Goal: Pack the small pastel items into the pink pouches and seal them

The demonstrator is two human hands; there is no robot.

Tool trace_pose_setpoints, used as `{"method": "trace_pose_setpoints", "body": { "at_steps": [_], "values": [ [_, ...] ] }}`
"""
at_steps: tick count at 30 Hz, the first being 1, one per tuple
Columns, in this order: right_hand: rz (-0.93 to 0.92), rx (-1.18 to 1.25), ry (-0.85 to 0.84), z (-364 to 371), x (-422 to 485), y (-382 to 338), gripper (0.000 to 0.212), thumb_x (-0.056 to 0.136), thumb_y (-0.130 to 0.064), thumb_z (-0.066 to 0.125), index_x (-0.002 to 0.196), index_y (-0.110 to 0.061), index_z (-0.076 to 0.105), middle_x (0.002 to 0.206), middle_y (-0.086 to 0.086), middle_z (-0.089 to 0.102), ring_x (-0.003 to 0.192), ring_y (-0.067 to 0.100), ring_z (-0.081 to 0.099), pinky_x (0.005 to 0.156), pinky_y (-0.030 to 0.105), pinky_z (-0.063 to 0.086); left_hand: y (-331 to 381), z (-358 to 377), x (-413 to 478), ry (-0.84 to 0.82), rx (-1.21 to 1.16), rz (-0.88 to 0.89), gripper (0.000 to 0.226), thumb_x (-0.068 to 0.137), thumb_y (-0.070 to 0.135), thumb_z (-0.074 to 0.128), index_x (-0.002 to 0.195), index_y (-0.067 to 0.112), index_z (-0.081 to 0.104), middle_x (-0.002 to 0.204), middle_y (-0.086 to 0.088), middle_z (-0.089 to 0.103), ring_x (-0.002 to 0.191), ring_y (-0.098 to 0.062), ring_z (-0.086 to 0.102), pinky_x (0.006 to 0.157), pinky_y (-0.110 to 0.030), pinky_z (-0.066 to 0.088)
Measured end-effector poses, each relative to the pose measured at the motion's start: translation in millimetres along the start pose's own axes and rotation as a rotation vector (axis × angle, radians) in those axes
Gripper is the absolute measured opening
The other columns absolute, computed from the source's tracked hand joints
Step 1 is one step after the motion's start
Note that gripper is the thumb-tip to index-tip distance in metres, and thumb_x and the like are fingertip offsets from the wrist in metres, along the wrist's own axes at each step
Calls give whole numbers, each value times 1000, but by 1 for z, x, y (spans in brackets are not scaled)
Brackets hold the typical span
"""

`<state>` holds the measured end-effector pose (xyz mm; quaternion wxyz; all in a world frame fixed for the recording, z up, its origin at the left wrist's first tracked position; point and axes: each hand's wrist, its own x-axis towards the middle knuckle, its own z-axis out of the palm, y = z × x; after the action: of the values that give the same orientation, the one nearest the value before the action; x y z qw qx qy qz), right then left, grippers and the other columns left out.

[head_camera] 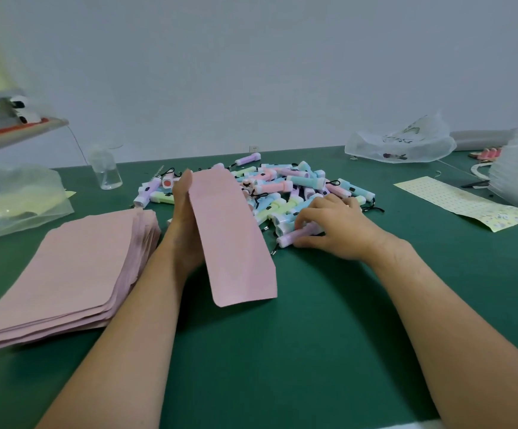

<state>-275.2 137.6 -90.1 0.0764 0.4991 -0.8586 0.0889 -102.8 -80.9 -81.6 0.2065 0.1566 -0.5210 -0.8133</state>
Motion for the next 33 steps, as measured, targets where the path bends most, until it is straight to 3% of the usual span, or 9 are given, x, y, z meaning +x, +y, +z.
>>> {"method": "trace_pose_setpoints", "body": {
  "at_steps": [4, 6, 8, 10, 13, 18, 23, 29, 33],
  "values": [
    [17, 154, 93, 2, 2, -3, 56, 86, -81, 33, 92, -34, 64, 102, -12, 56, 111, 10, 48, 115, 46, 28, -8, -5, 5, -100, 4, -6, 66, 85, 77, 55, 117, 25, 78, 133, -13, 70, 126, -36, 64, 111, -48, 46],
    [42, 347, 221, 1, 2, -6, 65, 90, -80, 30, 84, -24, 62, 84, -8, 57, 86, 9, 50, 89, 36, 43, -12, -6, 7, -129, -3, -17, 61, 84, 69, 60, 119, 22, 79, 136, -16, 68, 128, -36, 64, 112, -51, 46],
    [87, 589, 302, 3, 1, -9, 51, 100, -66, 37, 81, -23, 59, 75, -8, 57, 70, 6, 47, 66, 29, 39, -14, -4, 9, -152, 13, -15, 54, 87, 61, 57, 115, 20, 80, 126, -13, 71, 118, -33, 67, 102, -48, 54],
    [138, 716, 349, 5, 2, -13, 33, 107, -45, 41, 84, -27, 57, 76, -14, 60, 69, 2, 47, 63, 22, 38, -17, 0, 9, -166, 2, -17, 46, 85, 50, 57, 113, 19, 77, 116, -8, 70, 109, -29, 67, 89, -43, 60],
    [176, 827, 384, 4, 3, -19, 36, 110, -39, 40, 88, -15, 55, 82, -8, 56, 71, 6, 45, 67, 21, 38, -20, 4, 9, -122, -23, -21, 54, 76, 29, 59, 127, 16, 67, 118, -9, 68, 104, -28, 66, 83, -39, 59],
    [137, 1016, 402, -2, 1, -29, 42, 111, -40, 41, 78, -13, 42, 76, -3, 40, 69, 14, 34, 65, 31, 31, -18, 6, 7, 48, 161, 184, 57, 82, -4, 65, 134, 19, 64, 125, -4, 77, 119, -21, 72, 105, -39, 54],
    [54, 933, 344, 0, 1, -39, 41, 111, -37, 41, 77, -15, 40, 70, -6, 38, 61, 13, 32, 60, 32, 29, -12, 17, 5, 206, 227, 391, 32, 88, 26, 73, 120, 19, 72, 110, 2, 81, 108, -14, 75, 91, -28, 56],
    [-23, 943, 239, -2, -1, -49, 40, 111, -39, 45, 75, -21, 47, 71, -13, 40, 63, 8, 36, 63, 26, 30, -12, 27, -3, -137, 374, 431, 39, 97, 42, 72, 135, 36, 67, 125, 3, 76, 121, -12, 69, 104, -34, 56],
    [-101, 945, 164, -5, -8, -54, 22, 100, -26, 49, 108, -19, 68, 76, -11, 50, 71, 10, 44, 67, 29, 35, -19, 32, -1, -81, 379, 446, 21, 96, 32, 76, 116, 28, 81, 108, -13, 77, 97, -19, 67, 94, -33, 58]
  ]
}}
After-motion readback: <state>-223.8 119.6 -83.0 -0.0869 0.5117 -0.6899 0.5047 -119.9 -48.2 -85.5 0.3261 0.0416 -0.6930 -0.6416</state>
